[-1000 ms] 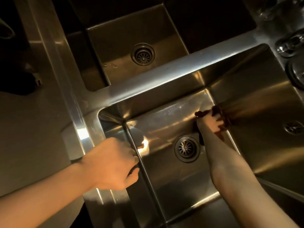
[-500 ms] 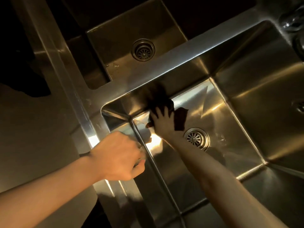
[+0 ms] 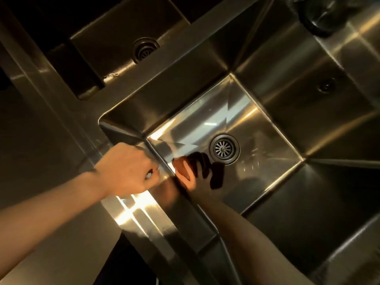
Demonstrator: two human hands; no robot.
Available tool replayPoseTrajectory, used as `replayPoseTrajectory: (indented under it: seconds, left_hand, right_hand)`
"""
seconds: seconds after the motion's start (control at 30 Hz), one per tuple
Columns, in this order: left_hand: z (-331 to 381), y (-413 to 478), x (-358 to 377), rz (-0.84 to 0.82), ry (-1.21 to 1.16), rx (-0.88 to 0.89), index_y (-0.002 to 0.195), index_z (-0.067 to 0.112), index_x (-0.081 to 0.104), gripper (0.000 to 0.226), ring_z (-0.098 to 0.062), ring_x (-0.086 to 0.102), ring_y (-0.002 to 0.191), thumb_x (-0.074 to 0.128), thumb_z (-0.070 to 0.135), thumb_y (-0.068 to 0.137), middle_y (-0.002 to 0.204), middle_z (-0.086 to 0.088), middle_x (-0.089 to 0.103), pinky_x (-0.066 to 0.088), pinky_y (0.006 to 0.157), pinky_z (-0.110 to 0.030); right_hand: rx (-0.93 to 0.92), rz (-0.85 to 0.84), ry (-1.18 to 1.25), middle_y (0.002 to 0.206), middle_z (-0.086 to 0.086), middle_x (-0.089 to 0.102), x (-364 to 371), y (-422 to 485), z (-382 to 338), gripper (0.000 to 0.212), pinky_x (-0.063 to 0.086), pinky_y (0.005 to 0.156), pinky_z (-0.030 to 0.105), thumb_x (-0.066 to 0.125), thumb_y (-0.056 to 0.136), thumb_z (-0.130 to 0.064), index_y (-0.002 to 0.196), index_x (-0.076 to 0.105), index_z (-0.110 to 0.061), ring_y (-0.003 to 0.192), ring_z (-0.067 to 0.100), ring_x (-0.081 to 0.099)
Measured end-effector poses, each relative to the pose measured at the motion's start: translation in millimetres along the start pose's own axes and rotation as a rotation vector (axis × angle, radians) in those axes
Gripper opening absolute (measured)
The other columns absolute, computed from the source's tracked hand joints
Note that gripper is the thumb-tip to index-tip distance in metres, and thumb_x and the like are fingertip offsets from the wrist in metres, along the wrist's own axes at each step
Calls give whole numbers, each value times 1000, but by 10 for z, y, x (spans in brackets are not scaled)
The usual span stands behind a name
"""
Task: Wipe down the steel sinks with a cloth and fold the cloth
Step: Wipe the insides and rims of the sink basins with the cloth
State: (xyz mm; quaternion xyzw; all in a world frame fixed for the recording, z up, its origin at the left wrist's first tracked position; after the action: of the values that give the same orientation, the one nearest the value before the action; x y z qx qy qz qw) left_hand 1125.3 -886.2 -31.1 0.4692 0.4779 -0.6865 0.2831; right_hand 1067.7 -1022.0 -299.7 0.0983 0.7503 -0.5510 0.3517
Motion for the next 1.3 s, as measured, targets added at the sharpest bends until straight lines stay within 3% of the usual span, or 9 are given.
replayPoseTrajectory:
  seconds: [0.07, 0.17, 0.47, 0.8, 0.93, 1.03, 1.1, 1.2, 1.3]
  left_hand:
    - [3, -18, 23, 70, -1, 30, 63, 23, 63, 58, -12, 54, 47, 15, 48, 85, 56, 2, 58, 15, 44, -19]
    - [-4, -25, 32, 86, 3, 43, 65, 26, 62, 57, -11, 55, 48, 14, 49, 84, 58, 6, 60, 12, 44, -14]
    - [-33, -5, -106, 111, -70, -14, 59, 26, 60, 48, -9, 46, 36, 25, 50, 80, 47, 7, 52, 10, 41, -14]
    - [-14, -8, -61, 209, -109, 31, 52, 20, 57, 51, -10, 51, 43, 23, 43, 82, 47, 4, 52, 30, 41, -20]
    - [31, -16, -98, 220, -76, 64, 66, 22, 64, 63, -7, 59, 58, 7, 47, 79, 61, 4, 62, 36, 50, -19]
    - [71, 7, -103, 154, 41, 65, 74, 20, 60, 59, -12, 61, 69, 9, 47, 83, 74, 2, 65, 41, 59, -23]
    - [95, 27, -98, 85, 78, 51, 79, 21, 60, 45, -16, 62, 79, 24, 45, 92, 85, 1, 67, 38, 62, -26]
    - [107, 34, -115, 42, 93, 27, 90, 25, 65, 39, -19, 62, 87, 32, 45, 95, 96, -1, 67, 34, 64, -28]
    - [68, 44, -107, 37, 73, 9, 94, 28, 67, 40, -20, 62, 88, 32, 48, 95, 97, -1, 67, 39, 67, -29]
  right_hand:
    - [19, -24, 42, 154, -2, 27, 15, -357, 320, 68, 34, 82, 79, 69, 76, -49, 137, 40, -47, 136, 43, 28]
    - [261, 3, 307, 155, -1, -24, 112, -595, 999, 72, 17, 95, 80, 47, 95, -37, 145, -3, -50, 141, 45, -6]
    - [838, -198, 623, 150, 29, -21, 482, -874, 1172, 94, 11, 109, 61, 51, 91, -42, 147, -21, -22, 135, 59, 0]
    - [381, -435, 422, 155, 19, -9, 647, -1172, 733, 59, 26, 111, 49, 47, 94, -26, 148, 22, -27, 138, 49, 12]
    - [266, -432, 533, 152, 6, 24, 411, -1291, 544, 50, 36, 107, 32, 49, 89, -19, 138, 44, -31, 130, 30, 40]
    - [263, -393, 664, 106, 11, 63, 119, -1426, 472, 29, 46, 80, 29, 52, 86, -8, 113, 61, -15, 86, 22, 60]
    - [292, -344, 749, 71, 3, 55, -77, -1571, 442, 11, 46, 67, 32, 54, 84, -9, 80, 59, -18, 58, 16, 49]
    - [177, -291, 907, 87, 10, 61, -448, -1849, 230, 13, 53, 73, 42, 56, 76, -16, 86, 58, -24, 69, 23, 58]
    - [50, -92, 834, 119, 6, 61, -823, -2252, 154, 50, 48, 94, 44, 52, 65, -33, 115, 60, -28, 103, 27, 60]
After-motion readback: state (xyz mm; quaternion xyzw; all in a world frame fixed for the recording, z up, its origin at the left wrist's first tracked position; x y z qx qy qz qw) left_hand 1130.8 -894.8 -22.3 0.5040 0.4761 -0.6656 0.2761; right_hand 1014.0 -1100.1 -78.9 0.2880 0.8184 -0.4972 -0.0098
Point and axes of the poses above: each hand's wrist, its own y-axis towards the middle knuckle, its own x-axis out of the palm, z = x × y, the point moved 10 cm from there along y, towards the middle knuckle
